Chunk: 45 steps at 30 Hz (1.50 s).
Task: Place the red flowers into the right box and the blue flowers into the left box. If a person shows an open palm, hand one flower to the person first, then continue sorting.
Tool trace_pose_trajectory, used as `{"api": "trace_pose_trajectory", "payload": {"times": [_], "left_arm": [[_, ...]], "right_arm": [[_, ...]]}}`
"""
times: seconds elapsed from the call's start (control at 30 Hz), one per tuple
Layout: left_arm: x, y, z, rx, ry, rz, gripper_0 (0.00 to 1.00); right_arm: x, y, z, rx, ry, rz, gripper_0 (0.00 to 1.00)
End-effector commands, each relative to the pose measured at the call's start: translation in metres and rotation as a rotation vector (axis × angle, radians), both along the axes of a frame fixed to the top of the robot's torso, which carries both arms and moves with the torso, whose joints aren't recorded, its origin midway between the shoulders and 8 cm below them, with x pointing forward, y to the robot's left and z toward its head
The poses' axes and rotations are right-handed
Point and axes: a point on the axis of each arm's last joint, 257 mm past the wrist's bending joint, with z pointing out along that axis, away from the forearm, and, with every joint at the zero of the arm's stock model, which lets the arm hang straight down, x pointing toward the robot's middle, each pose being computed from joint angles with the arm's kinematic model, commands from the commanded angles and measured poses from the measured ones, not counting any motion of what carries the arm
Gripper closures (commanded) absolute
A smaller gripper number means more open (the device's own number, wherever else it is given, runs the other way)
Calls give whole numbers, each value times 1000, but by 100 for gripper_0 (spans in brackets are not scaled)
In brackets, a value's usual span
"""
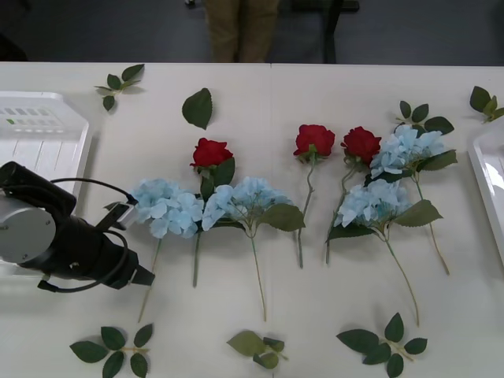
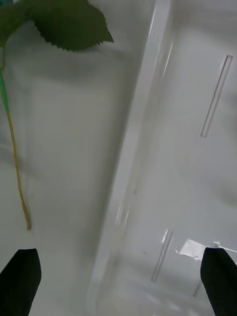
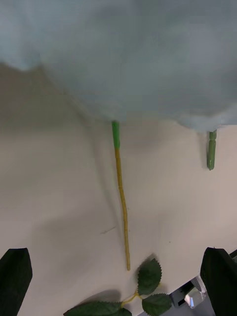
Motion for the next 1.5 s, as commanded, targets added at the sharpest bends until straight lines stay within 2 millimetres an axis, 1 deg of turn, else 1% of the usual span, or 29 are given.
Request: {"api": "trace_pose_trajectory", "payload": {"times": [0.03, 0.07, 0.1, 0.17, 0.3, 0.37, 0.43, 0.5, 0.6, 0.7, 0.77, 0.87, 0.97, 1.0, 1.03, 1.07, 1.13, 1.17, 1.2, 1.23, 1.33, 1.47, 1.5], "left_arm": [[10, -25, 0, -31, -42, 64, 0], [13, -29, -2, -27, -54, 70, 0], [15, -31, -2, -25, -61, 74, 0], [20, -38, -5, -26, -70, 114, 0], [28, -48, -8, -18, -91, 147, 0], [31, -50, -8, -13, -103, 152, 0], [34, -50, -8, -3, -115, 158, 0], [36, -49, -10, 14, -125, 159, 0], [38, -47, -11, 31, -136, 164, 0], [41, -49, -14, 50, -153, 169, 0], [43, -52, -13, 48, -158, 173, 0], [44, -54, -12, 41, -157, 184, 0], [46, -54, -12, 41, -162, 190, 0], [47, -55, -11, 39, -165, 191, 0], [47, -54, -12, 41, -165, 191, 0], [47, -53, -12, 46, -167, 192, 0], [47, -51, -15, 57, -167, 191, 0], [48, -50, -17, 58, -168, 193, 0], [49, -48, -20, 62, -167, 197, 0], [51, -47, -23, 61, -174, 202, 0], [58, -43, -31, 62, -195, 209, 0], [61, -40, -33, 73, -202, 208, 0], [62, -39, -32, 76, -206, 207, 0]], "right_arm": [[47, 53, 8, 53, -68, 4, 6], [53, 62, 3, 52, -72, -1, 6], [55, 66, 1, 51, -72, -4, 6], [65, 87, -12, 69, -68, -29, 6], [80, 110, -31, 79, -82, -66, 6], [85, 119, -36, 68, -95, -54, 6], [85, 126, -41, 73, -90, -53, 6], [86, 140, -48, 92, -83, -46, 6], [88, 151, -49, 104, -89, -35, 6], [95, 166, -50, 100, -105, -14, 6], [99, 173, -50, 87, -113, 2, 6], [105, 179, -52, 65, -132, 9, 10], [112, 182, -54, 32, -150, 15, 22], [114, 182, -55, 22, -154, 16, 30], [115, 183, -55, 17, -158, 16, 34], [116, 183, -57, 6, -161, 17, 46], [119, 184, -57, -8, -170, 20, 74], [119, 184, -57, -9, -170, 19, 81], [120, 184, -57, -8, -171, 17, 94], [119, 184, -57, -7, -170, 19, 100], [120, 186, -55, -7, -175, 26, 100], [119, 188, -49, 18, -170, 28, 100], [115, 190, -46, 40, -155, 30, 100]]}}
